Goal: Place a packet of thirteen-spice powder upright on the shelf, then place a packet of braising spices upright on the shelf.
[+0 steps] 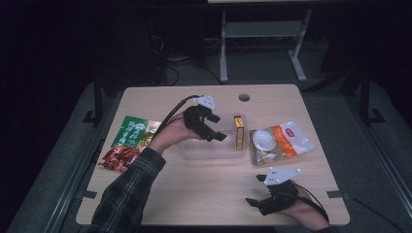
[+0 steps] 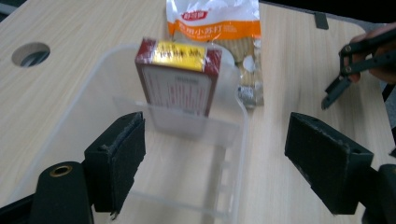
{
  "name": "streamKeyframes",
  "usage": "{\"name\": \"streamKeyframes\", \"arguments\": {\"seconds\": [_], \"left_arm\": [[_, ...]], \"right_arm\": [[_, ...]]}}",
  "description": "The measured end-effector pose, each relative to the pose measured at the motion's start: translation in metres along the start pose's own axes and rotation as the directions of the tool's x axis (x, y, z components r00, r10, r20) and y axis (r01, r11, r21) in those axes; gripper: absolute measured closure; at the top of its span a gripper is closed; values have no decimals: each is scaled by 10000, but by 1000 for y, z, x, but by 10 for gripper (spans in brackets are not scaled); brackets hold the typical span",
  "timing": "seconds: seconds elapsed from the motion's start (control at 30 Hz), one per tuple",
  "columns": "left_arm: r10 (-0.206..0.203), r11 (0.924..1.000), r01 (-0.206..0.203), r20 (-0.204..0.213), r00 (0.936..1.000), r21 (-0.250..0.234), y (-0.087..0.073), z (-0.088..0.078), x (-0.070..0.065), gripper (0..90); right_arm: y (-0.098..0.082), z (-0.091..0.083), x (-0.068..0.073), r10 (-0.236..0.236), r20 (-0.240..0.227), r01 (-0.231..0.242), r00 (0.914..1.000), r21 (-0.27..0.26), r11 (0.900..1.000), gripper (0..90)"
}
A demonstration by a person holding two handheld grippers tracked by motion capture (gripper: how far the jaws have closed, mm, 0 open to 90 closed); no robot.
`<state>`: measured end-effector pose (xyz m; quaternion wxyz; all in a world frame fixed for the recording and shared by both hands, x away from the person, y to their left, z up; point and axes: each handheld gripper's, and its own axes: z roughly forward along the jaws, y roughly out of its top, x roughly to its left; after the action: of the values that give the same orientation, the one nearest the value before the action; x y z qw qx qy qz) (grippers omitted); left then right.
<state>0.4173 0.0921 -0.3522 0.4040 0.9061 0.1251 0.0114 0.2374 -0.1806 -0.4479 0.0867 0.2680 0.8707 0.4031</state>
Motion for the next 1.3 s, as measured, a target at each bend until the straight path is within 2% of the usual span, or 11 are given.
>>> {"name": "streamKeyframes", "arguments": {"seconds": [0.07,0.17,0.33,0.47,0.67,0.93,1.03,1.13,1.17,1.3], "left_arm": [[40,10000,-39,-129,9999,88,-8,-5,-4,200],[-92,10000,91,-246,9997,-29,-18,-12,-12,200],[-32,10000,32,-333,9994,-1,-31,-21,-23,200],[-174,9998,168,-402,9990,-142,-43,-28,-34,201],[-218,9996,207,-551,9982,-215,-59,-34,-46,200],[-433,9988,418,-638,9970,-251,-90,-45,-65,200],[-416,9988,396,-682,9968,-296,-96,-48,-69,200],[-375,9987,348,-763,9964,-363,-105,-54,-75,198],[-537,9974,498,-750,9957,-525,-109,-55,-78,198],[-701,9954,634,-928,9932,-725,-127,-60,-84,196]], "right_arm": [[0,0,0,7,-13,-7,10000,5,10000,145],[0,1,1,44,-14,-44,10000,80,10000,145],[1,1,1,-14,9,14,10000,102,9999,146],[1,2,1,-51,54,50,10000,120,9999,145],[0,2,1,-11,74,10,10000,148,9999,145],[1,3,1,-17,111,16,9999,145,9999,146],[1,3,1,13,132,-15,9999,147,9999,145],[1,3,1,52,155,-54,9999,169,9998,145],[1,3,1,52,155,-54,9999,169,9998,145],[0,3,0,54,181,-59,9998,238,9997,146]]}}
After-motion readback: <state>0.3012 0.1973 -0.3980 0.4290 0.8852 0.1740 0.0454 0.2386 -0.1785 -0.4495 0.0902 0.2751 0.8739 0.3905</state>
